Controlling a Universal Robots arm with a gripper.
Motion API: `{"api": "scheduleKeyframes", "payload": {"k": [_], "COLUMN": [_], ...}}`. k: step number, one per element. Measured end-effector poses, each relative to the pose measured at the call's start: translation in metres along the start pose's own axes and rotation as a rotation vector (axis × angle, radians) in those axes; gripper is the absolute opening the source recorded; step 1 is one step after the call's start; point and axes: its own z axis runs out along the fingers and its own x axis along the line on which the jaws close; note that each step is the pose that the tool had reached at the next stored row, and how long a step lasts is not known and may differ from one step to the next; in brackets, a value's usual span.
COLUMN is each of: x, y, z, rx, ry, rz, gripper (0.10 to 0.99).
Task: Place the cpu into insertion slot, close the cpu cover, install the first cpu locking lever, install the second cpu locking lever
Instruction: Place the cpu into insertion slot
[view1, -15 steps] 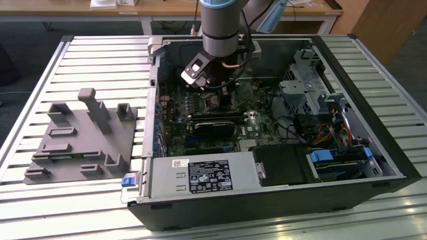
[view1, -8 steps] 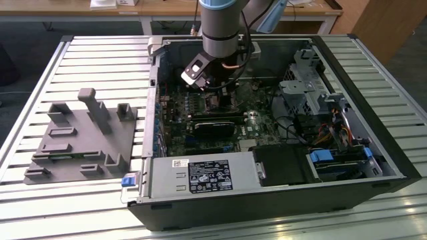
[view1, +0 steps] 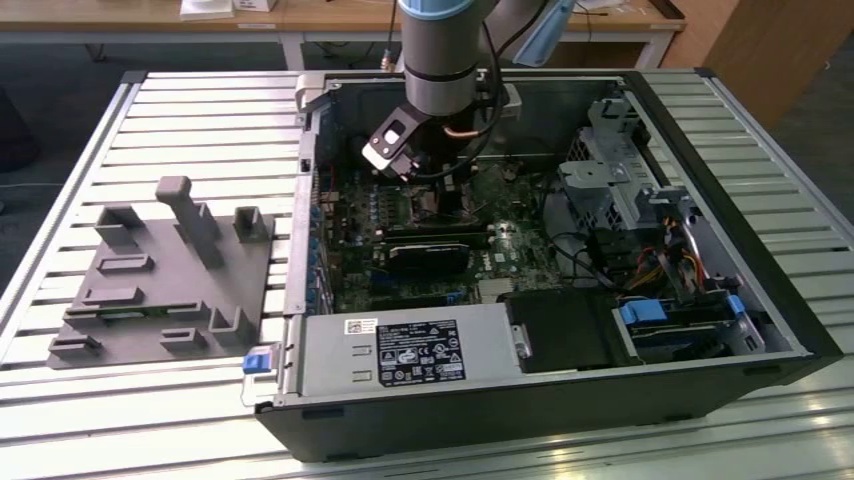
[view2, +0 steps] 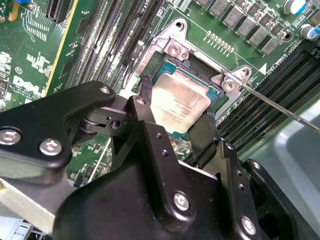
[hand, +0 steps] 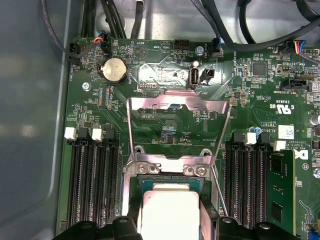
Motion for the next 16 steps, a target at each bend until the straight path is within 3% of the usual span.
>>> {"api": "scheduleKeyframes", "payload": {"k": [5, 6, 16], "x": [0.0001, 0.0001, 0.0], "y": [0.0001, 0.0001, 0.0002], "z": [0.0002, 0.0002, -0.001], "rx": [0.0, 0.0, 0.0], "ry": [0.0004, 0.0003, -0.0002], "rz": [0.0, 0.0, 0.0], "gripper": [0.553, 0.616, 0.616]}}
